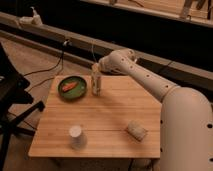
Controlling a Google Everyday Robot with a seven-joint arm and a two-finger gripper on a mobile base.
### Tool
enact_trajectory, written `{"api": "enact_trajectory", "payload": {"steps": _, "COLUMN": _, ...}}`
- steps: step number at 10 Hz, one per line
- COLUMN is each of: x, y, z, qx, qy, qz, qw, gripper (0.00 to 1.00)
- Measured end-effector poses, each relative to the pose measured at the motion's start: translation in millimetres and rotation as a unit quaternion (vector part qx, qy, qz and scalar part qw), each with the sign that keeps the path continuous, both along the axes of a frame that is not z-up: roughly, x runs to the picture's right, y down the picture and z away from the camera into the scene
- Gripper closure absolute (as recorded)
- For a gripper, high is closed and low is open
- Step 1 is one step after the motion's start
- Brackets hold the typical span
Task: Stand the bottle upright
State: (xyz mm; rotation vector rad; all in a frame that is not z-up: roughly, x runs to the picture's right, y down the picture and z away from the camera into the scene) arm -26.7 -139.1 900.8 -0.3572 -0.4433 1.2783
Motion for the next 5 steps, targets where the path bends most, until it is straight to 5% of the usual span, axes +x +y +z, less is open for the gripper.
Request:
{"api": "enact_trajectory", "payload": {"steps": 2, "x": -5.0, "y": -2.7, "z": 1.1, "qx": 0.004, "qy": -0.004, "qz": -0.006, "qw": 1.0000, "gripper": 0.20}}
{"api": "enact_trajectory", "payload": {"steps": 5, "x": -6.1, "y": -3.7, "z": 0.3, "qx": 0.004, "qy": -0.008, "qz": -0.011, "qw": 0.9999, "gripper": 0.20}}
